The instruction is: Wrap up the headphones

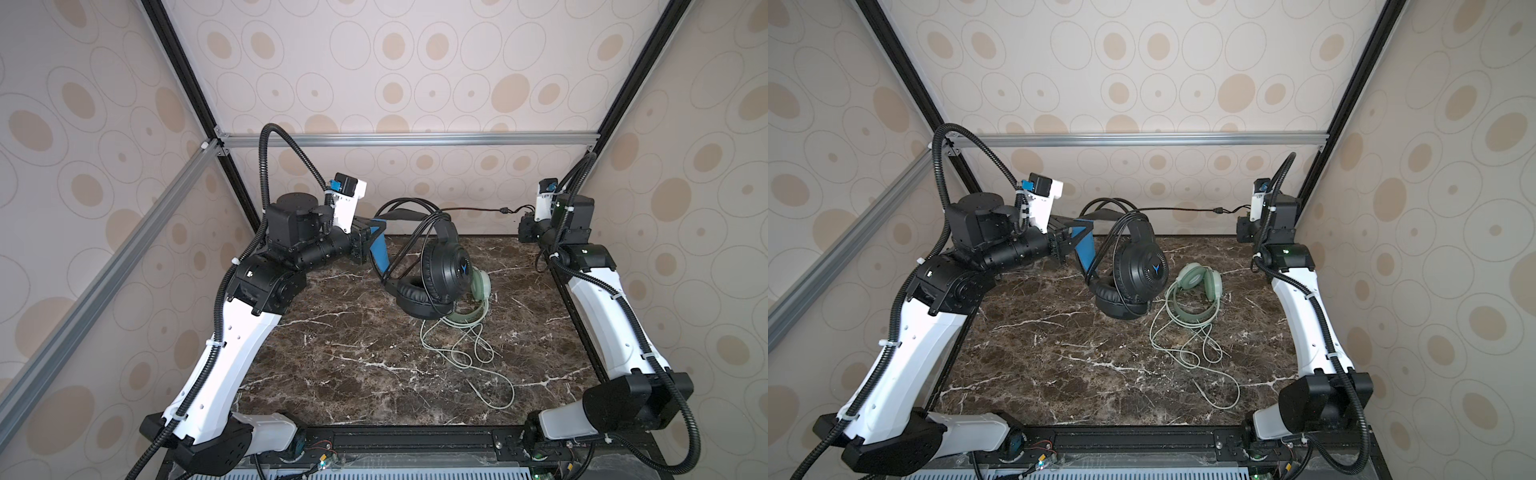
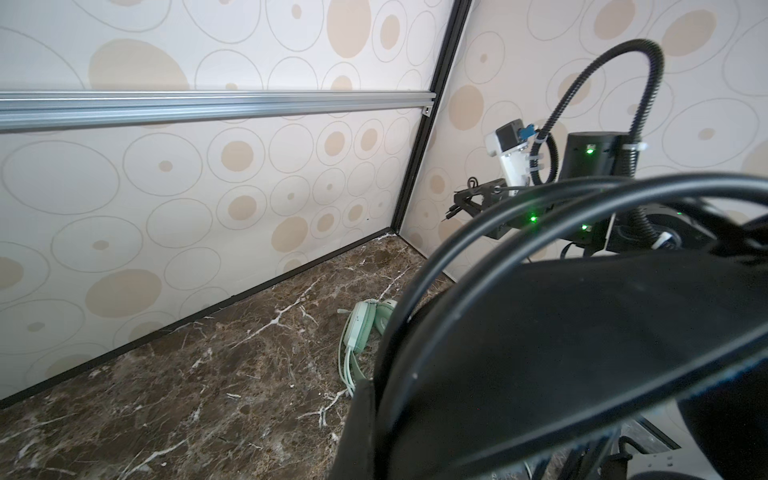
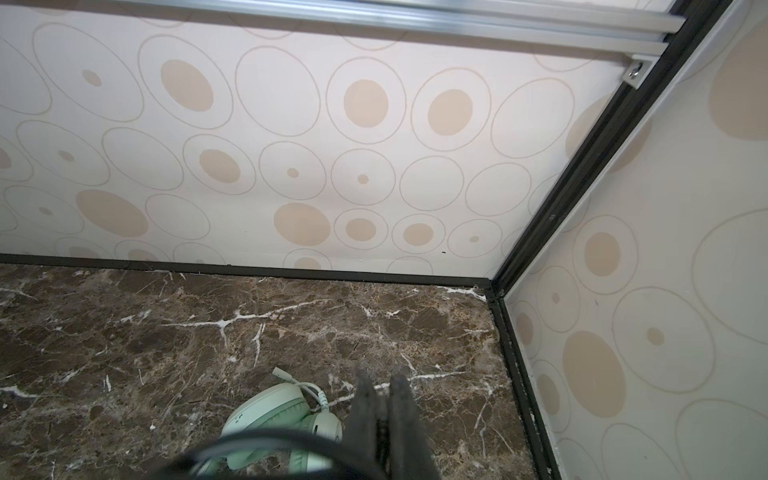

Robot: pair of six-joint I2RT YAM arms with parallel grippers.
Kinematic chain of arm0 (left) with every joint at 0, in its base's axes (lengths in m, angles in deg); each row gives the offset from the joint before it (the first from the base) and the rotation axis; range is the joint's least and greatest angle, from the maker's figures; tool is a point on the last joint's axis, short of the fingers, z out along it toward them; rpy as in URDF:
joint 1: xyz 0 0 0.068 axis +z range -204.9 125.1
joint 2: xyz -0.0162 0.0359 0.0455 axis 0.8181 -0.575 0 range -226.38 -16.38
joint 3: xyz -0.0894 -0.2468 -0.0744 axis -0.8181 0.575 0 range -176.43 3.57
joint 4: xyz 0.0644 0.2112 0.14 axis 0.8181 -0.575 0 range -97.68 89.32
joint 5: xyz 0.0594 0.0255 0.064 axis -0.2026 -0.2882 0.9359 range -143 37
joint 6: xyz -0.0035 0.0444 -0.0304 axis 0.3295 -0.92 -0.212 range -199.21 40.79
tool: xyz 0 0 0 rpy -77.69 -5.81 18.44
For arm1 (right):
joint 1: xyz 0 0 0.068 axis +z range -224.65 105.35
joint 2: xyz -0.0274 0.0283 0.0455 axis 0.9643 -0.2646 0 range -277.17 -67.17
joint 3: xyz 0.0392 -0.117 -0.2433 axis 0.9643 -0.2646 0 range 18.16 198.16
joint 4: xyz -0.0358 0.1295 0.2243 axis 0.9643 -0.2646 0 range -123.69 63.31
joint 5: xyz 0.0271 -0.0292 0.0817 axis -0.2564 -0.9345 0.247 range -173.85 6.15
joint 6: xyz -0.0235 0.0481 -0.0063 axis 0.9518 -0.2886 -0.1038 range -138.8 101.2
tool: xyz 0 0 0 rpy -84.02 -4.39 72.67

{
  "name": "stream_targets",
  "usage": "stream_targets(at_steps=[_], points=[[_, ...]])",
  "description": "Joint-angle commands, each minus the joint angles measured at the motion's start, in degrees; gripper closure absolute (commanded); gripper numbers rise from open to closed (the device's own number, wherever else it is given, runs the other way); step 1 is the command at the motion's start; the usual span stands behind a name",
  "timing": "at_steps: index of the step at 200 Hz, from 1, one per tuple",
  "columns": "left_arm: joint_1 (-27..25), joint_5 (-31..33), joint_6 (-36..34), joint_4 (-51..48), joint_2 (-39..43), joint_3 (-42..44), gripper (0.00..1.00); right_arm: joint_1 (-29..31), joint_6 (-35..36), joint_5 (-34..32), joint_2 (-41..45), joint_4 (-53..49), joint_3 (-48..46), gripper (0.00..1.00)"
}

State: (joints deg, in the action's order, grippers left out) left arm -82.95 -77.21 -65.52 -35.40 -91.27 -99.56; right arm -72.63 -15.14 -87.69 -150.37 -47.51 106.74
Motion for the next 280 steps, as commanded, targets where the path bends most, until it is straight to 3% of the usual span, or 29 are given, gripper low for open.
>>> stream_targets(at_steps=[1, 56, 100, 150, 195, 234, 280], points=[[0.33, -6.58, 4.58, 7.27, 0.91, -1.99, 1.0, 0.54, -1.61, 1.44, 0.4, 1.03, -2.73, 1.0], [0.28, -13.39, 9.28, 14.05, -0.36, -2.06, 1.0, 4.94, -2.0, 1.38, 0.89, 2.45, -6.95, 1.0], [0.75, -13.45, 15.66, 23.0, -0.86, -2.42, 1.0, 10.34, -2.79, 0.02, 2.53, 5.85, -12.49, 1.0], [1.04, 1.33, 19.63, 30.11, -3.54, -6.8, 1.0, 17.39, -4.02, -1.47, 5.29, 11.3, -18.63, 1.0], [1.07, 13.42, 28.37, 38.48, -6.24, -6.47, 1.0, 24.63, -4.55, -4.0, 7.33, 16.54, -23.46, 1.0], [1.27, 23.83, 33.52, 38.2, -8.16, -5.67, 1.0, 28.06, -4.3, -4.78, 7.88, 18.62, -25.23, 1.0], [1.34, 30.3, 40.26, 36.75, -10.7, -5.5, 1.0, 30.3, -4.44, -4.94, 8.05, 20.17, -26.94, 1.0]])
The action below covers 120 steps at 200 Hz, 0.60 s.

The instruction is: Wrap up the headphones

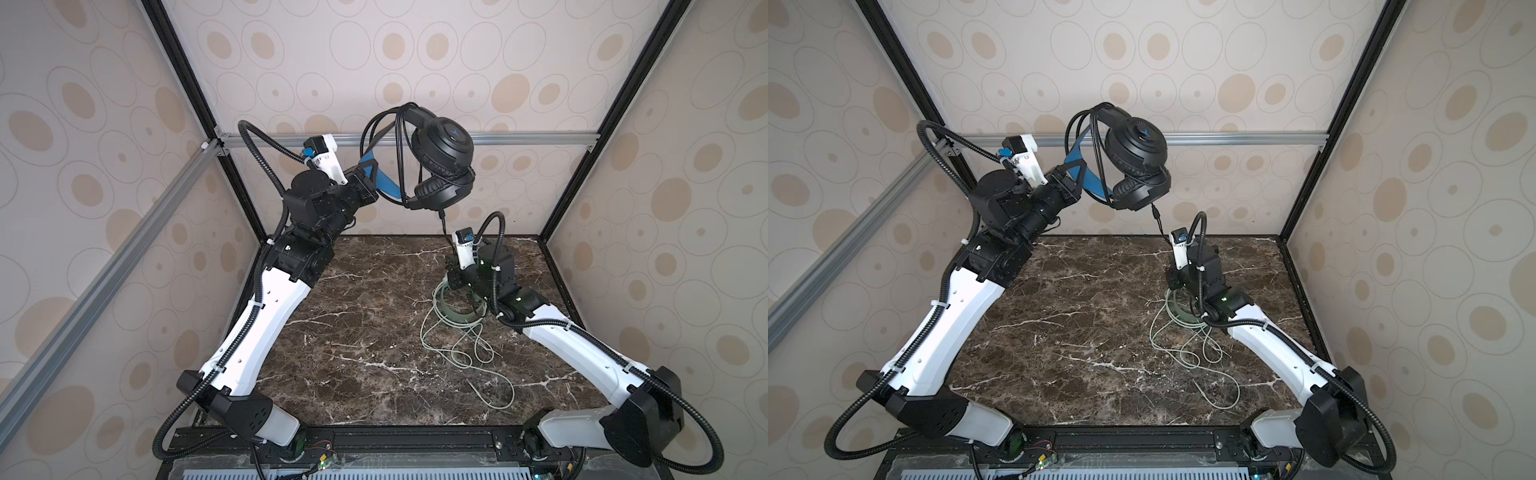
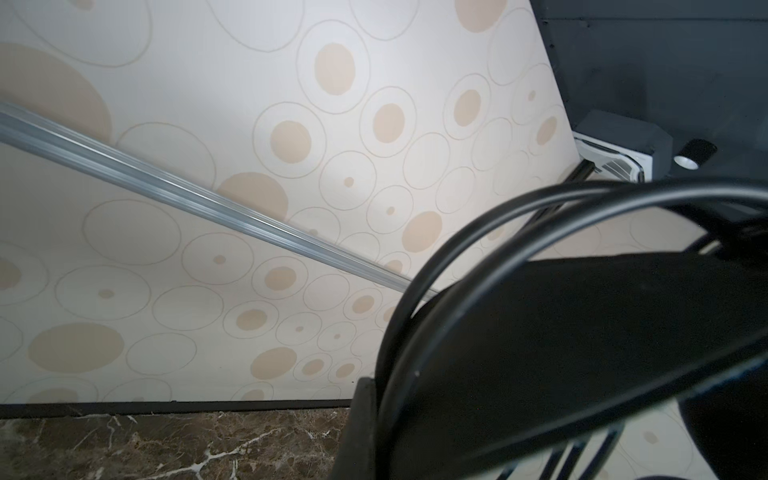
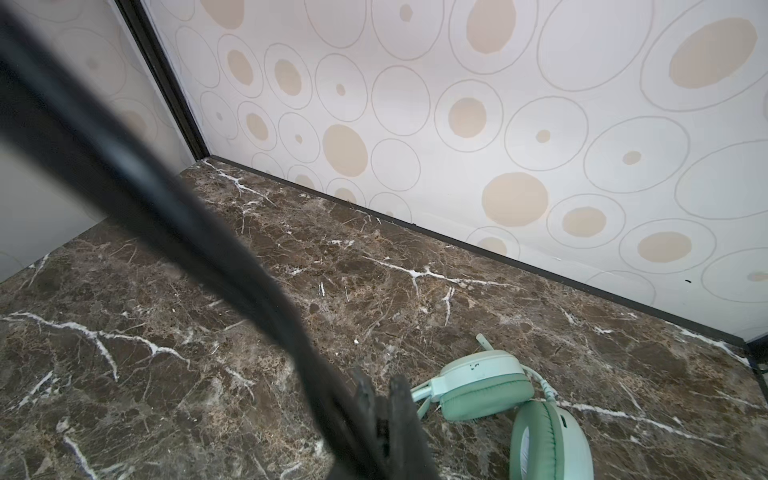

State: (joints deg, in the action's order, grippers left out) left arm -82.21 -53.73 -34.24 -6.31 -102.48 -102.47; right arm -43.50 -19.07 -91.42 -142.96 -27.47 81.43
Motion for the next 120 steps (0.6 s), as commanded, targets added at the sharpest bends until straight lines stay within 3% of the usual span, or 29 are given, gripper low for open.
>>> stream_targets(at_steps=[1, 55, 120], points=[[0.59, 6.94, 9.08, 7.52, 0.46, -2.64, 1.0, 1.18, -0.47, -1.21, 0.64, 0.19, -1.68, 1.0], [0.59, 13.18, 12.92, 2.12, -1.33, -2.35, 1.0, 4.34, 1.14, -2.07, 0.79, 0.44, -1.99, 1.0], [0.61, 17.17, 11.26, -0.99, -4.5, -2.74, 1.0, 10.42, 4.26, -3.74, 2.33, -3.06, -1.95, 1.0]])
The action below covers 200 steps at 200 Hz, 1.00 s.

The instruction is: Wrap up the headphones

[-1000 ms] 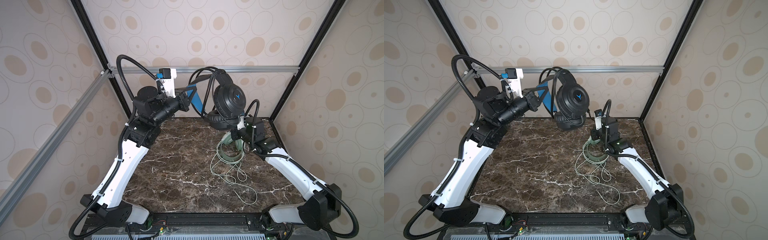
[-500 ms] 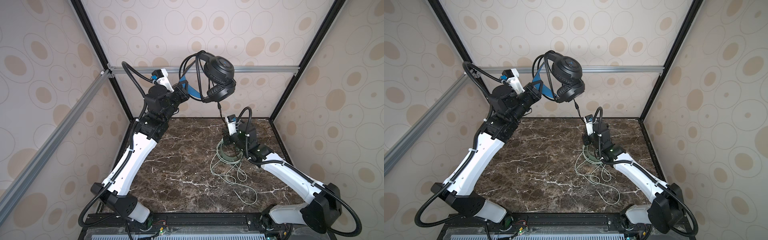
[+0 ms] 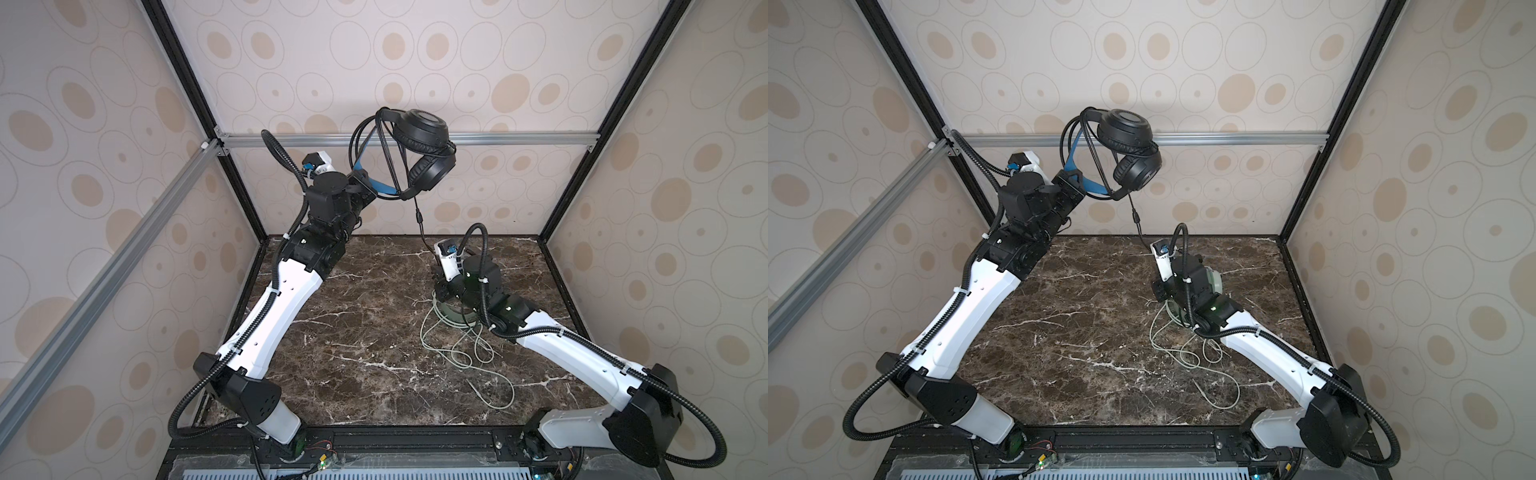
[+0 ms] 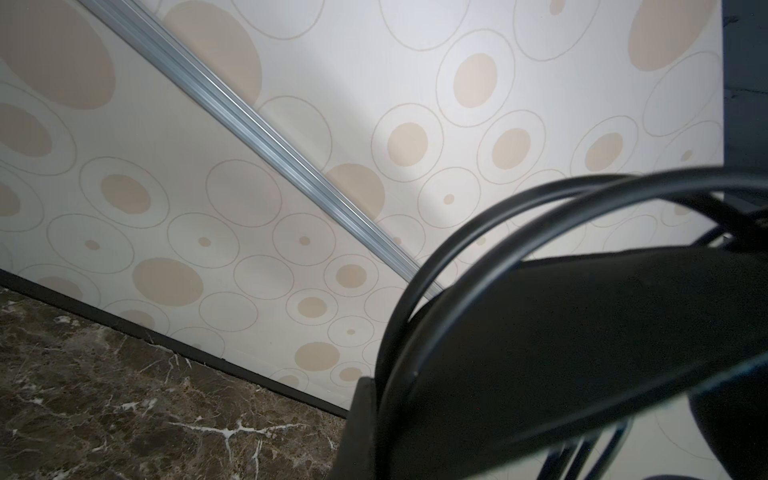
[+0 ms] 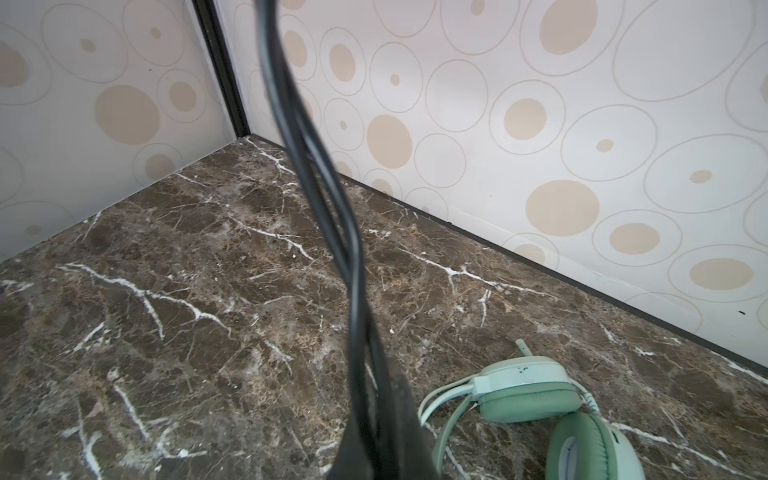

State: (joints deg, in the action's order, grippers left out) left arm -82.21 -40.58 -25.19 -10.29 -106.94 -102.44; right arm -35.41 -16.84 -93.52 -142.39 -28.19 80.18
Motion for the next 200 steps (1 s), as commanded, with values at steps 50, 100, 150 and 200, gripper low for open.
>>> stream_targets(at_steps=[50, 100, 150, 200], points=[[0.53, 9.71, -4.58, 1.0, -1.41, 0.13, 1.0, 6.38, 4.75, -2.2, 4.15, -6.33, 1.55, 1.0], [0.34, 13.27, -11.65, 0.7, -1.81, 7.55, 1.0, 8.95, 9.15, -0.93, 5.11, -10.84, 6.52, 1.0], [-0.73, 11.39, -20.54, -1.37, -4.27, 11.44, 1.0, 9.1, 13.04, 0.3, 1.74, -13.05, 12.75, 1.0], [-3.0, 6.95, -33.05, -11.15, -5.0, 14.88, 1.0, 8.15, 17.64, -0.73, -3.93, -21.21, 23.52, 1.0]])
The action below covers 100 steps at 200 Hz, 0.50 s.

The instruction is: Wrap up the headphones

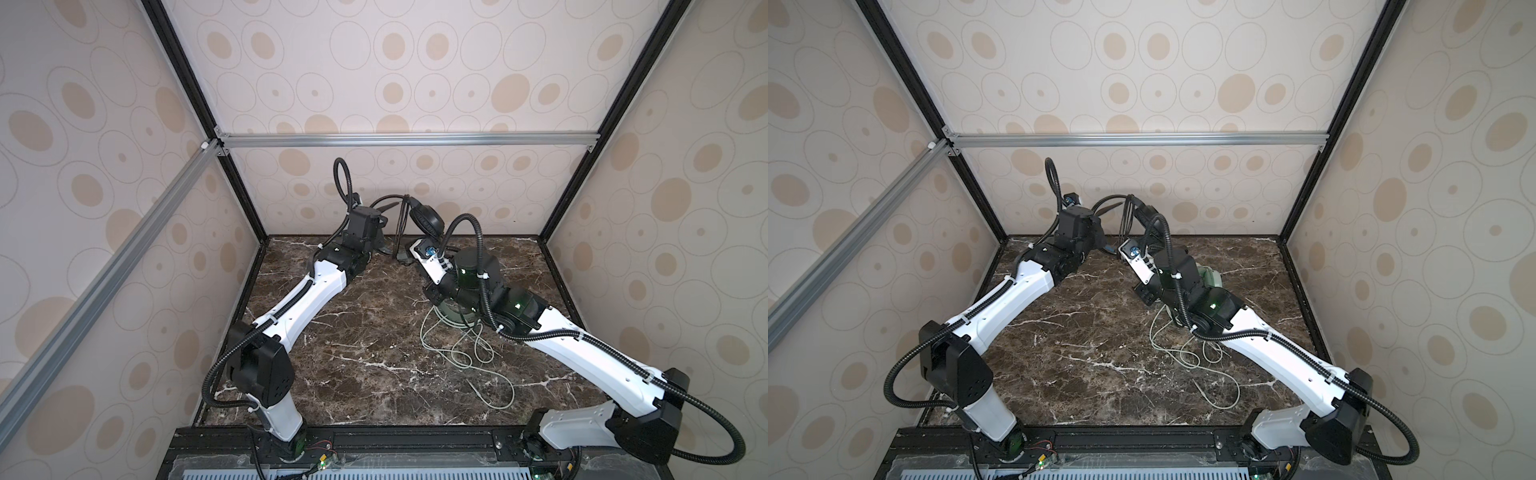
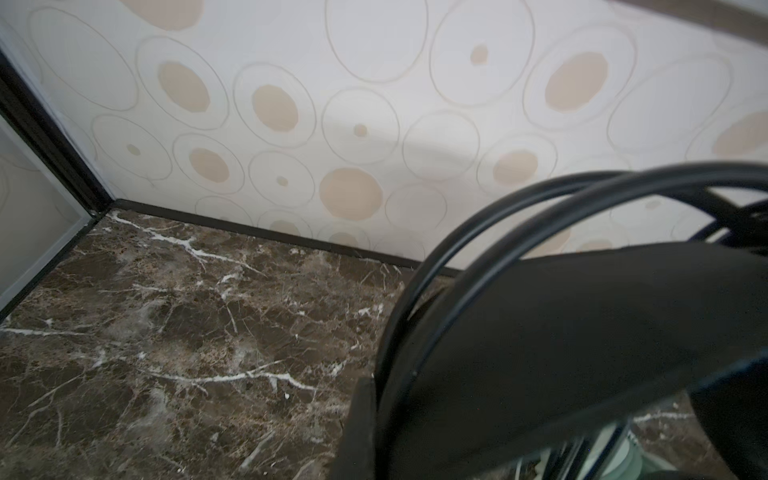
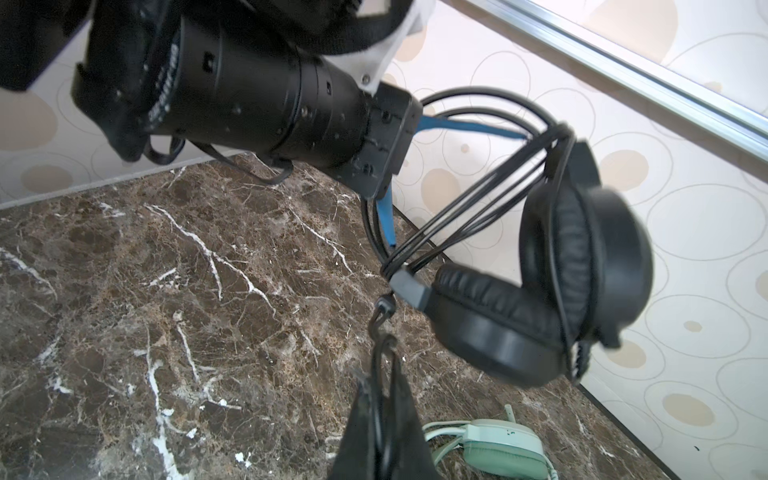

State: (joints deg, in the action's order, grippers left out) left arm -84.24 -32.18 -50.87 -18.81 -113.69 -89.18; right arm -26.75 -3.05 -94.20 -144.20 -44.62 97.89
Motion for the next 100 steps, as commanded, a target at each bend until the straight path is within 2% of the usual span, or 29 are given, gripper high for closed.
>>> stream_targets(at_steps=[1, 24, 64, 100], points=[[-1.02, -1.47, -7.52, -2.75, 1.85, 1.83, 1.0, -0.56, 3.94, 0.01, -2.22, -5.02, 6.02, 1.0], [-2.15, -1.83, -12.82, -5.16, 4.22, 5.41, 1.0, -2.79, 5.61, 1.77, -4.94, -9.82, 9.93, 1.0], [-2.45, -10.02, -21.27, -9.81, 7.03, 8.16, 1.0, -4.64, 10.6, 1.63, -7.61, -14.33, 13.27, 1.0], [-2.59, -12.87, -25.7, -11.54, 11.08, 12.32, 1.0, -5.16, 15.5, -2.66, -8.83, -16.48, 14.11, 1.0]])
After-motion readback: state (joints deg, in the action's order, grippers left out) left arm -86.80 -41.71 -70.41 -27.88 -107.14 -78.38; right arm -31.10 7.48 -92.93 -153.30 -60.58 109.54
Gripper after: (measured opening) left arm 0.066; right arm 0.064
